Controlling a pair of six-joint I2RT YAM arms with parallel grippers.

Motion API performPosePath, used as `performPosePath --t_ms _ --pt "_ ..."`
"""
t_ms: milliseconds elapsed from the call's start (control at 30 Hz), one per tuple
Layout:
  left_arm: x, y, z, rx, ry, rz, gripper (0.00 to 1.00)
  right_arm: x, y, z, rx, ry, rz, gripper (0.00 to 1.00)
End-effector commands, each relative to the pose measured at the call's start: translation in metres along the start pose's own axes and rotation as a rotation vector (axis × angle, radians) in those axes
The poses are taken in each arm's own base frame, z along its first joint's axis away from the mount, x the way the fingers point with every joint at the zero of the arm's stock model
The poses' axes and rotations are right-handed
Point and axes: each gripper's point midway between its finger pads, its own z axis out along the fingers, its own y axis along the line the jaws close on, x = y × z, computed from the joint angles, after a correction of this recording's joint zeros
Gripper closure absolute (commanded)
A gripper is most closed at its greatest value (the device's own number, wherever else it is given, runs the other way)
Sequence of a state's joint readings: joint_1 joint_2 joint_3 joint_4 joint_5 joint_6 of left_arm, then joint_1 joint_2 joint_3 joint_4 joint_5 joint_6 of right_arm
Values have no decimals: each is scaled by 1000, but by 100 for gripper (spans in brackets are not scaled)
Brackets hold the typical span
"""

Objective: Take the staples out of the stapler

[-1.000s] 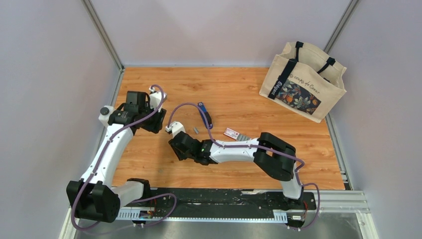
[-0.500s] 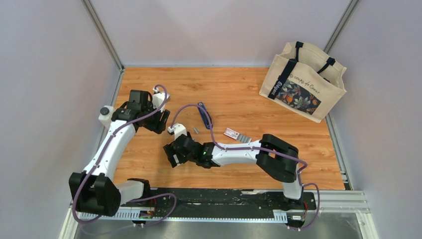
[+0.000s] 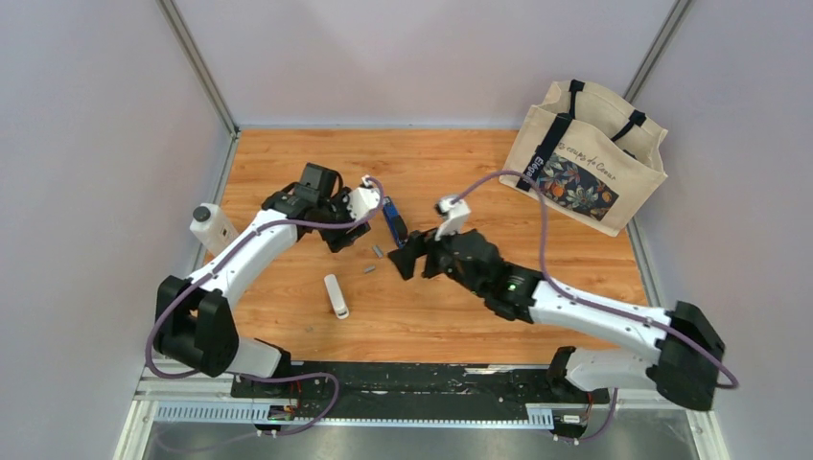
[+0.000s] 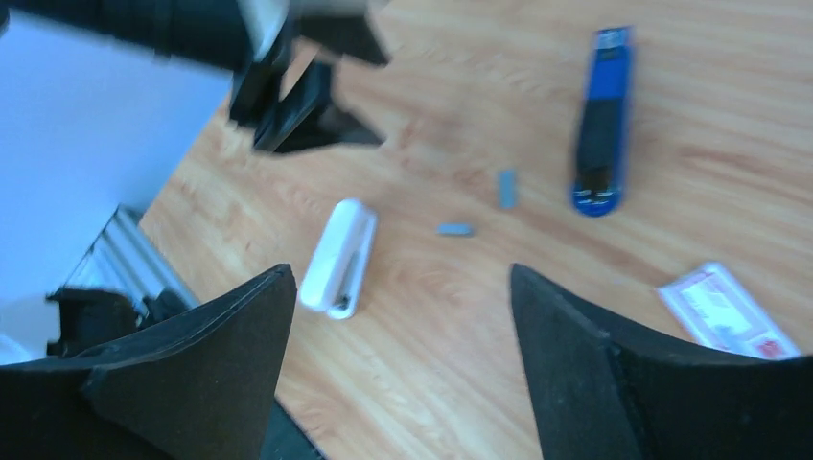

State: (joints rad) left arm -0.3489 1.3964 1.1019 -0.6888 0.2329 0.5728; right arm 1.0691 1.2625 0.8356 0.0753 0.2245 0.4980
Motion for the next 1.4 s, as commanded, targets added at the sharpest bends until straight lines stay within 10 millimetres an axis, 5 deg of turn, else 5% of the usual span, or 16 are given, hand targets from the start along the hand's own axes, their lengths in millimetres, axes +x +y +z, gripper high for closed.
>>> performPosePath --t_ms 0,133,367,833,1367 --pt "-27 -17 21 47 -68 448 31 1 -85 -25 161 -52 94 15" --pt "-33 -23 36 97 -32 613 30 -5 -128 -56 213 -125 165 15" --pt "-37 -41 69 222 31 775 30 -1 -173 -56 329 -100 240 16" --pt "-22 -60 88 417 78 1003 31 -4 -191 -37 340 -64 282 18" --pt "-6 -60 113 416 125 1151 40 -14 -193 -31 324 -57 292 24"
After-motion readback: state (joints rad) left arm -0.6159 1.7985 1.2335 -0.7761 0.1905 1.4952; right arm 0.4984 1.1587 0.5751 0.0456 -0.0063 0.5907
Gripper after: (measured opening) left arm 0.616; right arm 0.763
